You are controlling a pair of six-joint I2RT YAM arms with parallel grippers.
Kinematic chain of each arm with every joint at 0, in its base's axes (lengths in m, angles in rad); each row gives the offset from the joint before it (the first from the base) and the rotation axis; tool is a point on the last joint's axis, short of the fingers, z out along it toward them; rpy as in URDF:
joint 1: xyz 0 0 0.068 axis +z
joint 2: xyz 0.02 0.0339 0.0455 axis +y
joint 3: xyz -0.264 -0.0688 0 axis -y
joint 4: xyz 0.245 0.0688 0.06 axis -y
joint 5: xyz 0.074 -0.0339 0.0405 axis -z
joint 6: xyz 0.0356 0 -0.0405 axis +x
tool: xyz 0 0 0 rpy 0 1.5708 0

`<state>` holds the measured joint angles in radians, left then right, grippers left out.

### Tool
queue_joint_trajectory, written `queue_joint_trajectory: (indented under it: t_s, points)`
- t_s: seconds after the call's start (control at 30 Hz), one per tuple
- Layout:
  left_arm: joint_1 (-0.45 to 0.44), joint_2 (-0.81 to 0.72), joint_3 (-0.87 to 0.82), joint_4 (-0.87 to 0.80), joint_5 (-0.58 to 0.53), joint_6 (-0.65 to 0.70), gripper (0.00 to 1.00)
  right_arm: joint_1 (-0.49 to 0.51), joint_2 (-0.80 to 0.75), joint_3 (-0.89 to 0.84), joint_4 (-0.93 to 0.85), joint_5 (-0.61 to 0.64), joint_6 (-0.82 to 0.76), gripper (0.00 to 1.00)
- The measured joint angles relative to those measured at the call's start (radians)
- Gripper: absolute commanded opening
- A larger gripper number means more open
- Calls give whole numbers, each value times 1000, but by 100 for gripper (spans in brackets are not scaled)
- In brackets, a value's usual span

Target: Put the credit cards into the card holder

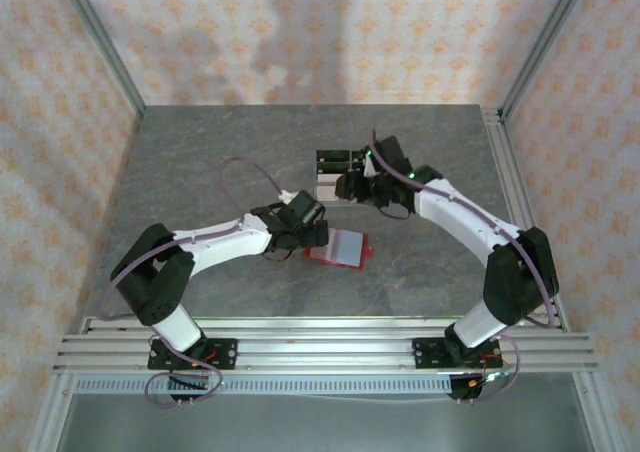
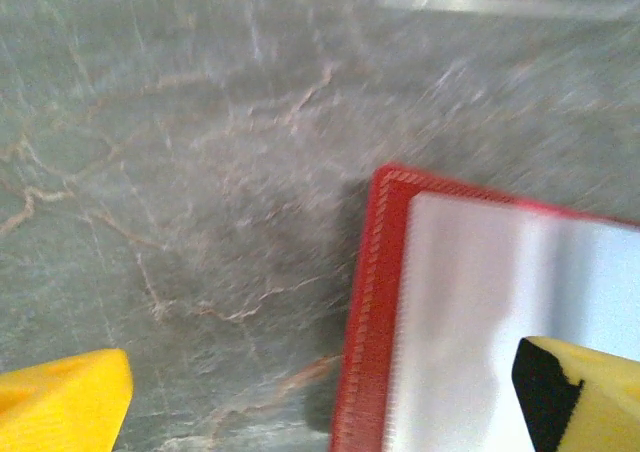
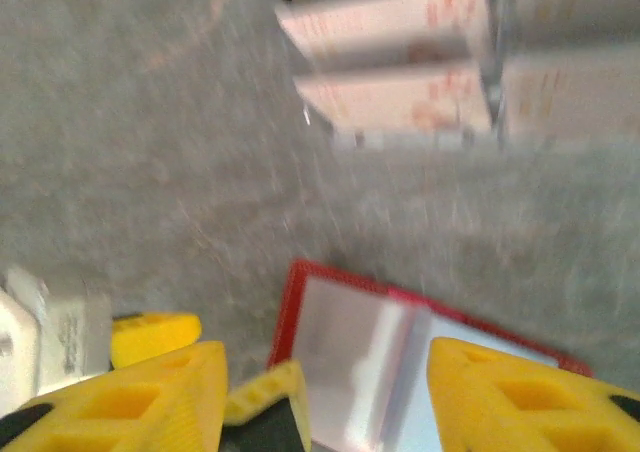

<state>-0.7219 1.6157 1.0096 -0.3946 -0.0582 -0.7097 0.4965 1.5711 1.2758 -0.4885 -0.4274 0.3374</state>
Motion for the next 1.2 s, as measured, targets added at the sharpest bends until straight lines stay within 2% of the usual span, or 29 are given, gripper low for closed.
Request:
queue_joint_trajectory:
  t_s: [0.13, 0.23, 0.37, 0.5, 0.7, 1.2]
  points:
    - [42, -45, 35, -13, -7, -7, 100, -68, 105, 182, -98, 6, -174, 64]
    - [108, -68, 43, -19, -5, -7, 100, -79, 202, 274, -171, 26, -315, 64]
    - [196, -92, 43, -42, -2, -5, 100, -74, 287, 303, -243, 46, -464, 62]
    - [241, -117, 43, -55, 11, 0, 100, -72, 333, 303, -284, 79, -568, 59]
    - [258, -124, 34, -52, 47, 1, 100, -72, 345, 303, -280, 127, -643, 58]
    - [258, -112, 21, -50, 84, -2, 100, -55, 416, 289, -203, 223, -706, 55]
